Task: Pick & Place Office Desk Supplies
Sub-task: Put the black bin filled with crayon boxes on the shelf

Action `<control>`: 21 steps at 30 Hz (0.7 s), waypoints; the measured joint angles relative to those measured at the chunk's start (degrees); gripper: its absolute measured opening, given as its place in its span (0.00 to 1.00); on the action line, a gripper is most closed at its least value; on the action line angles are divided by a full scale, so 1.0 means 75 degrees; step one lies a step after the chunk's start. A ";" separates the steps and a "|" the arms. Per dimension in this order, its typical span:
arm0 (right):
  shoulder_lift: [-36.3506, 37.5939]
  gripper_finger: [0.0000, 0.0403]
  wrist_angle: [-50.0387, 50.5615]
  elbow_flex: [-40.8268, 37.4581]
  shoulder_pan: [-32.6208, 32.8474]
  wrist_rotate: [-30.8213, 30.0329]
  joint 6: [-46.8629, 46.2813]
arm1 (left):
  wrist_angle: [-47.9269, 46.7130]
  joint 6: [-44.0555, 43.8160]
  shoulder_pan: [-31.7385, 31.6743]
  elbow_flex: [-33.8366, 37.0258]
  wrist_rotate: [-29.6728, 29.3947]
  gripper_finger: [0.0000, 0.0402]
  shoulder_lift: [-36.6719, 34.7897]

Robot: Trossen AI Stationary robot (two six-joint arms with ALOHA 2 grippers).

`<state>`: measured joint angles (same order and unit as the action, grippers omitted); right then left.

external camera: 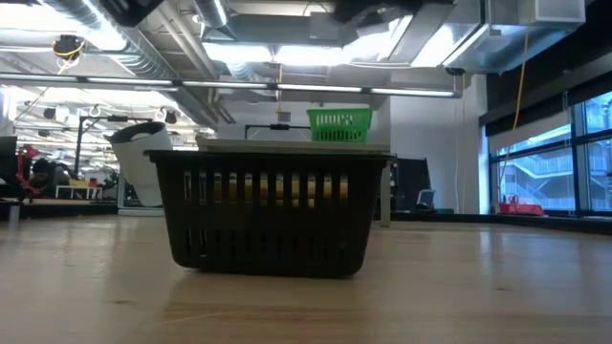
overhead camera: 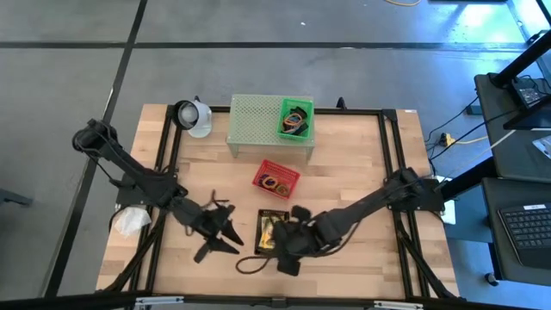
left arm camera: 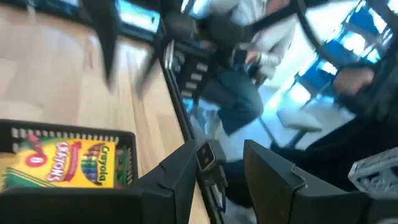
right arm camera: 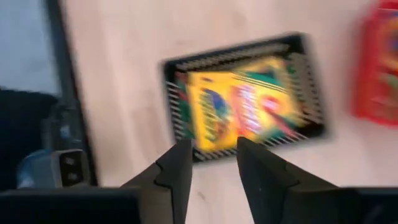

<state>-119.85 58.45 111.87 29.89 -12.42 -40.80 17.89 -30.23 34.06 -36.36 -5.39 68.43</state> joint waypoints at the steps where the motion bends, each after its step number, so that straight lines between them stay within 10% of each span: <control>1: 0.0137 0.31 0.0330 0.0000 0.0082 -0.0273 -0.0216 | -0.0170 -0.0001 -0.0022 -0.0217 0.0116 0.32 0.0239; 21: 0.1023 0.21 0.2670 0.0000 0.1596 -0.2068 -0.2309 | -0.5696 0.1396 -0.0129 -0.5676 0.0592 0.32 0.5328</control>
<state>-112.18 78.48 111.87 41.86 -27.93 -58.12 -24.83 -19.76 33.09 -78.93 -0.95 108.39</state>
